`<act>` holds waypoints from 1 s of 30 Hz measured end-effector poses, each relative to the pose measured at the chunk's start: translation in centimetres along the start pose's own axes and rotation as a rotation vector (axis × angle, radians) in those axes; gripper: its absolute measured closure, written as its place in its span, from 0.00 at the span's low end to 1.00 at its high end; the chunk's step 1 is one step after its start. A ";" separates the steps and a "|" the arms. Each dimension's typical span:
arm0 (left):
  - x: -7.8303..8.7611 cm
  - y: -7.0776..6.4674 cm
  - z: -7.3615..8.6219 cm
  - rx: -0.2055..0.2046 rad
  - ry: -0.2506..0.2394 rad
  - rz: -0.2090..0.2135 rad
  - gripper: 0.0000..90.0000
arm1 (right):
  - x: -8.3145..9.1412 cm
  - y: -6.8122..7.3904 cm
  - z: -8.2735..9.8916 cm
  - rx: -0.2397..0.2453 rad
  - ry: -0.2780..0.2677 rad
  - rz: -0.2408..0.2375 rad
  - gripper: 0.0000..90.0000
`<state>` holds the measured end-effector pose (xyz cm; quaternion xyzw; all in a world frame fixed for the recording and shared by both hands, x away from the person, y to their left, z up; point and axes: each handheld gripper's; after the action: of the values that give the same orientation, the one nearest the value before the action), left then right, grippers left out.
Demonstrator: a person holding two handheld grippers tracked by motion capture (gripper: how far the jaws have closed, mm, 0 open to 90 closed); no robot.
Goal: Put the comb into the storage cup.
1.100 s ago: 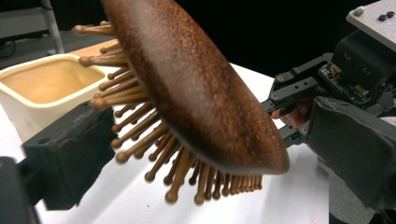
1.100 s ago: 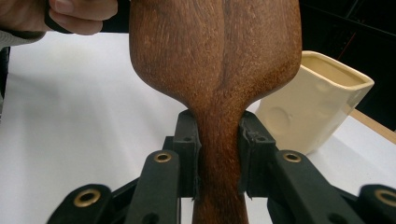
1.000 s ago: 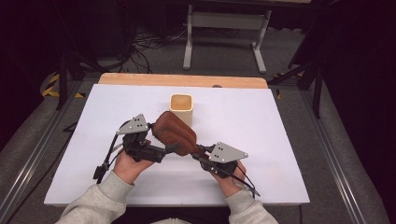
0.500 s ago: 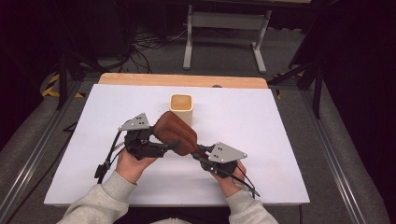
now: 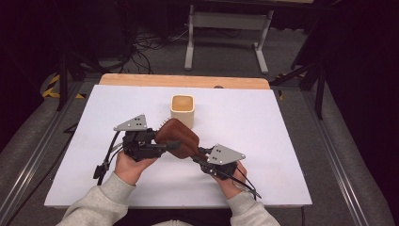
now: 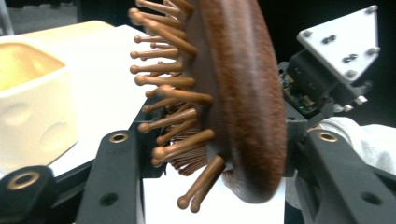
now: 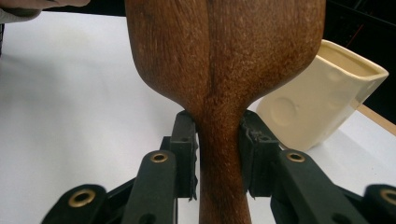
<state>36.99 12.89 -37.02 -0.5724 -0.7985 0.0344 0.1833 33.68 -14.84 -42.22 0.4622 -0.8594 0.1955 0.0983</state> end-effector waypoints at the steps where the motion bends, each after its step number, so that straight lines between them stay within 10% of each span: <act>1: 0.0 -0.1 0.0 -0.009 0.000 -0.001 0.59 | 0.0 0.0 0.0 -0.002 0.001 -0.003 0.77; 14: 0.0 -2.3 -1.6 -0.120 0.009 -0.037 0.62 | 0.6 -0.6 -0.1 -0.036 -0.050 -0.039 0.74; 30: 1.5 -2.2 -5.4 -0.171 0.011 -0.090 0.62 | 2.6 -2.9 0.3 -0.182 -0.150 -0.022 0.14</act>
<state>36.38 12.68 -31.04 -0.5499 -0.8223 -0.0452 0.1396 34.64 -18.42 -40.89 0.4743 -0.8732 0.0805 0.0774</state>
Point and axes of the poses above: each handheld gripper's, and its own axes: x roughly backward along the jaws, z roughly out of its underside, y roughly to its left, and after that the axes turned 3 degrees about -y, right-handed
